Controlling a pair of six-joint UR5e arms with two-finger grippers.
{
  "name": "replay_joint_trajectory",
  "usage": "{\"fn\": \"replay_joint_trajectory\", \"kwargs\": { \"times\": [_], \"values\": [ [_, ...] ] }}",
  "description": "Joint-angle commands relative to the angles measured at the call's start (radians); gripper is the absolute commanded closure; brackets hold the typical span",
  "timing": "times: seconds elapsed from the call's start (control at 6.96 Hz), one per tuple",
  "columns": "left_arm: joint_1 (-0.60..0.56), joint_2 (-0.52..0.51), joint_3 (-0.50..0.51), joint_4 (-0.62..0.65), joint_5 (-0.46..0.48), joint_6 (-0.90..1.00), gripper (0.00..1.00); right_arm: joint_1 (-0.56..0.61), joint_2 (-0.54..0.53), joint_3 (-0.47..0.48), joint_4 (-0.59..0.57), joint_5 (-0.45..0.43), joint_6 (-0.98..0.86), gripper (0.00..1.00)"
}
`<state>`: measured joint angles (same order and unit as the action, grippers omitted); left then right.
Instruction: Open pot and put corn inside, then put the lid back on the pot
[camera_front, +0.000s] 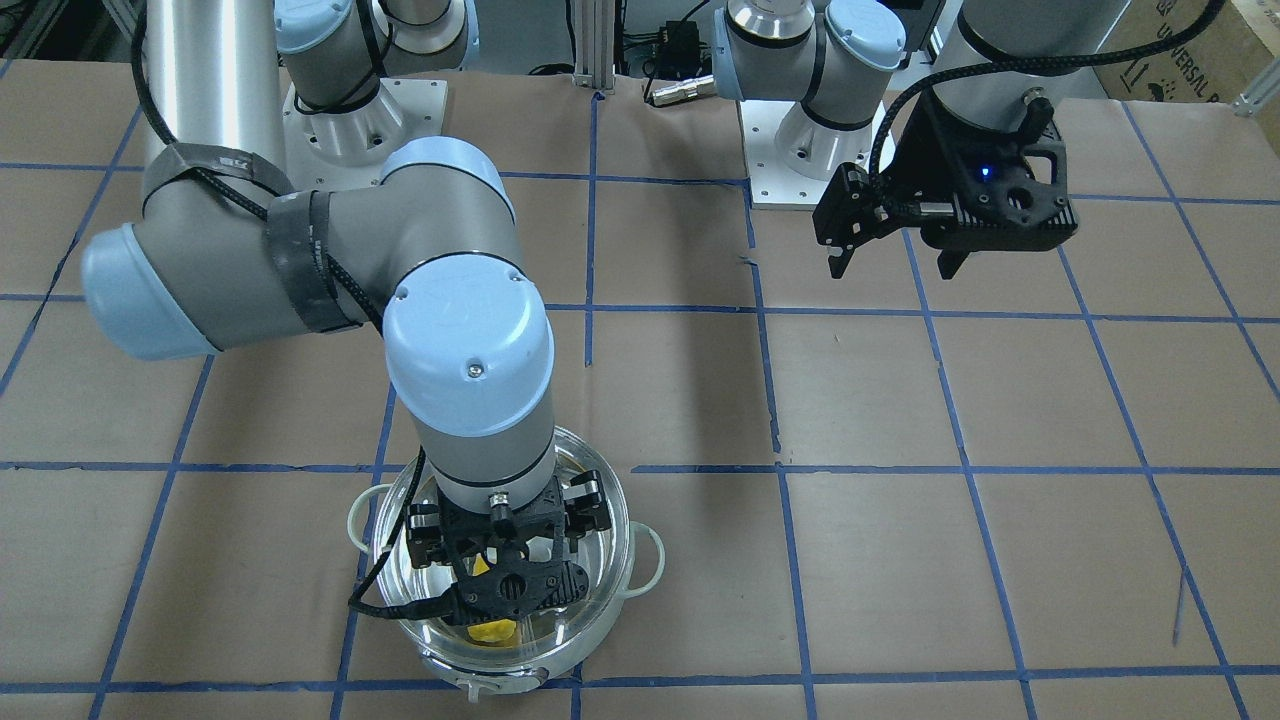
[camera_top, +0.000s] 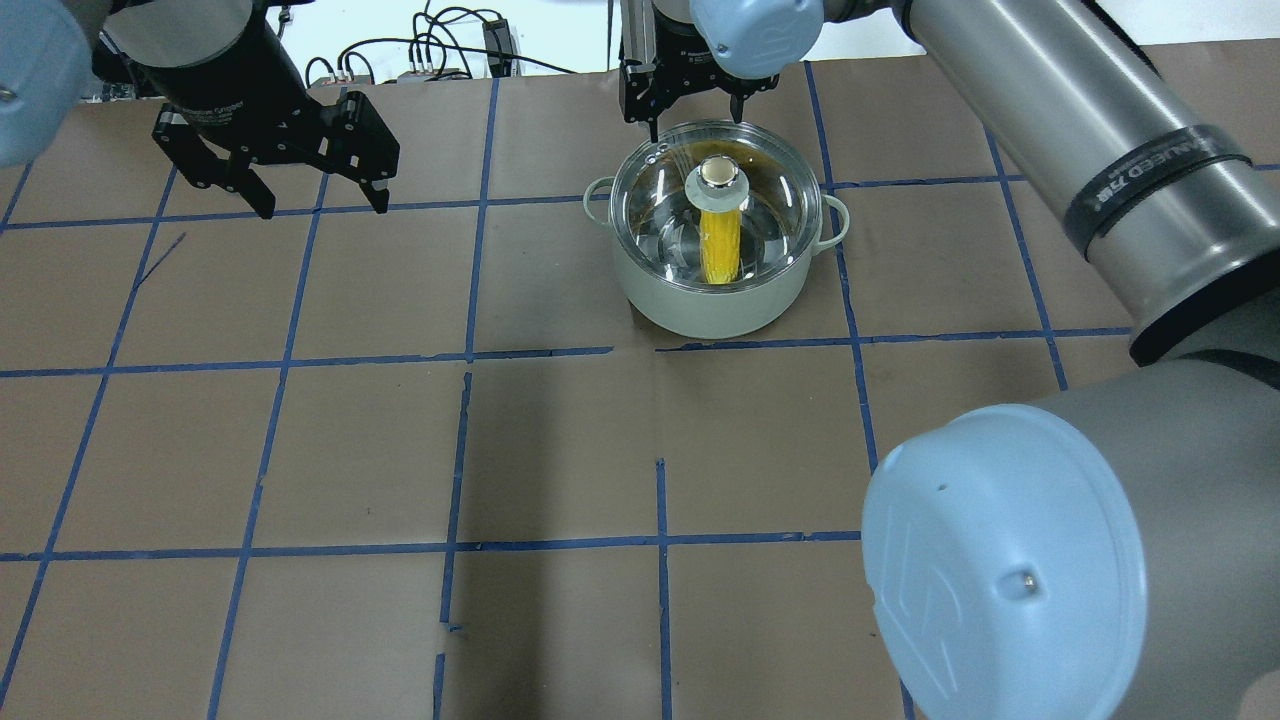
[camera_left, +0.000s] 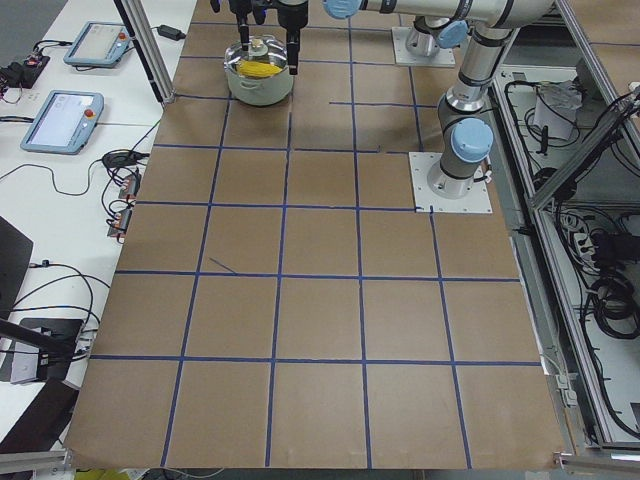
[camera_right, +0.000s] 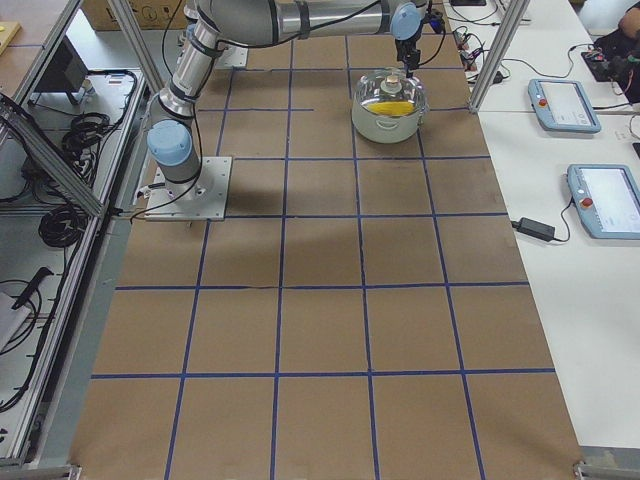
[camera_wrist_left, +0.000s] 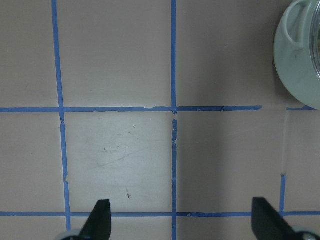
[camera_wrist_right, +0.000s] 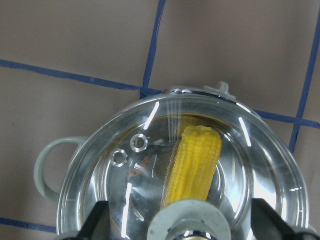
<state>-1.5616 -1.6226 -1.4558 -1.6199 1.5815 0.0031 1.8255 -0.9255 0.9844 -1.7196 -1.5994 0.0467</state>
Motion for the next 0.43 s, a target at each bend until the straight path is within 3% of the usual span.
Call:
{"fn": "replay_joint_trajectory", "kwargs": {
  "times": [0.0,0.29],
  "values": [
    [0.0,0.001,0.0,0.0,0.0,0.0,0.0,-0.05,-0.032,-0.021,0.06,0.01,-0.065,0.0],
    [0.0,0.001,0.0,0.0,0.0,0.0,0.0,-0.136,-0.132,0.043,0.061,0.012,-0.074,0.0]
  ]
}}
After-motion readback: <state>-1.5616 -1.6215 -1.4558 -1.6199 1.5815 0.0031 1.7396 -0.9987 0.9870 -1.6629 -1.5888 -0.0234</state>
